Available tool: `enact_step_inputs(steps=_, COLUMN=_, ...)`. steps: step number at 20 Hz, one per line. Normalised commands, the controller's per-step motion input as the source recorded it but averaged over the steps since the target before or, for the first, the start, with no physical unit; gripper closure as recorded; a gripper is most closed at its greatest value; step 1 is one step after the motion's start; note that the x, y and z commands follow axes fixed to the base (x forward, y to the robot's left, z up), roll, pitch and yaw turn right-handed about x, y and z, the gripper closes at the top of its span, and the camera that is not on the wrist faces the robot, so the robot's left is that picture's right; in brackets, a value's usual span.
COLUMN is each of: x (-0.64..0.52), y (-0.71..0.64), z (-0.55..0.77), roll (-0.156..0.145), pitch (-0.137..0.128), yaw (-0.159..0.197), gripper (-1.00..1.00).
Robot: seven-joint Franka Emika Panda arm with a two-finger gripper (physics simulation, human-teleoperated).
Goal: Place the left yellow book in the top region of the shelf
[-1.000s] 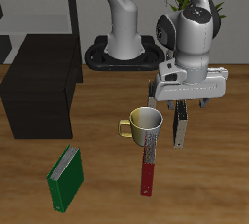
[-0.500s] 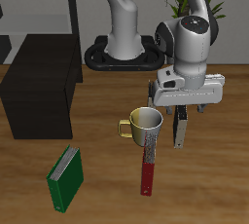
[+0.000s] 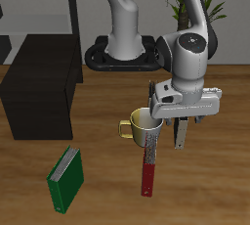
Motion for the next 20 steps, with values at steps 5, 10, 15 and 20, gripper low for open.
enact_step_inputs(steps=5, x=0.03, y=-0.05, z=-0.24, roll=0.038, pitch=0.057, yaw=0.02, gripper=1.0)
enact_step_inputs(steps=10, x=-0.07, y=-0.12, z=0.14, roll=-0.016, pitch=-0.009, yaw=-0.008, gripper=1.0)
enact_step_inputs(steps=15, x=-0.01, y=-0.12, z=0.29, roll=0.004, pitch=-0.02, yaw=0.001, gripper=1.0)
enact_step_inputs(steps=20, x=-0.13, y=0.07, z=0.81, roll=0.023, pitch=-0.107, yaw=0.01, gripper=1.0)
